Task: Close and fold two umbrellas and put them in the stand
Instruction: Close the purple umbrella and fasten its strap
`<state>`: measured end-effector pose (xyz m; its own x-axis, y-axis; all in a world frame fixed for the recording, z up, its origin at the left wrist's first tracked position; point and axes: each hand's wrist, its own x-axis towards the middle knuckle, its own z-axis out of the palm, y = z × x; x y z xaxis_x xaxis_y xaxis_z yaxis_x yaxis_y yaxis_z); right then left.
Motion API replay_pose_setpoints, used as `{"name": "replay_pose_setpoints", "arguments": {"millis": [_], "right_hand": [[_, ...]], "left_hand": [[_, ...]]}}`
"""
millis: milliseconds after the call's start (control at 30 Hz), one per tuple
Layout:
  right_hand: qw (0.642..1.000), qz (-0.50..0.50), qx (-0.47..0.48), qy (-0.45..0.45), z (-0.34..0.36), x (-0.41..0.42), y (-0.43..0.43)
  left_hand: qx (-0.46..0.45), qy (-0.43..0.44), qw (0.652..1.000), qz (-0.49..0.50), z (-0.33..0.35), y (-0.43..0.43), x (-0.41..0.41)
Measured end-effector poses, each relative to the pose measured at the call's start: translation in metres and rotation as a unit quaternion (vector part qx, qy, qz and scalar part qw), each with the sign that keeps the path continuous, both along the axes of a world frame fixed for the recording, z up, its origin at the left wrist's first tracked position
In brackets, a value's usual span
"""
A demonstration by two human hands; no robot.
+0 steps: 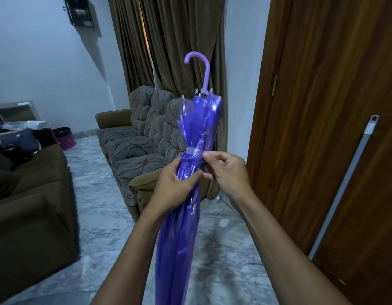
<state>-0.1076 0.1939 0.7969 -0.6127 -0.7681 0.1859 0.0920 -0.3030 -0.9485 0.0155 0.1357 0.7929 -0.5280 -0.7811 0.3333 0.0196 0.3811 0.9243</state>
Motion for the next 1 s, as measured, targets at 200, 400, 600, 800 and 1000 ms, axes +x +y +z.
{"name": "replay_pose_setpoints", "arguments": {"millis": [200, 400, 600, 800, 1000], "right_hand": [[1.000, 0.013, -0.006, -0.007, 0.004, -0.005, 0.003], [0.996, 0.066, 0.008, -0.063, 0.006, -0.001, 0.002], [0.997, 0.032, 0.000, -0.071, 0.004, 0.000, 0.000], [0.996, -0.078, 0.038, 0.000, 0.003, 0.013, -0.010], [0.992, -0.066, 0.054, 0.098, 0.001, 0.018, -0.009]], "left_hand": [[0.109, 0.114, 0.982, -0.106, -0.006, -0.006, 0.007], [0.199, 0.121, 0.955, -0.185, -0.011, -0.008, 0.016], [0.057, -0.047, 0.995, -0.073, -0.006, -0.030, 0.020], [-0.140, -0.064, 0.986, 0.065, -0.002, -0.009, 0.007], [-0.192, -0.067, 0.976, 0.075, -0.008, 0.000, 0.005]]}}
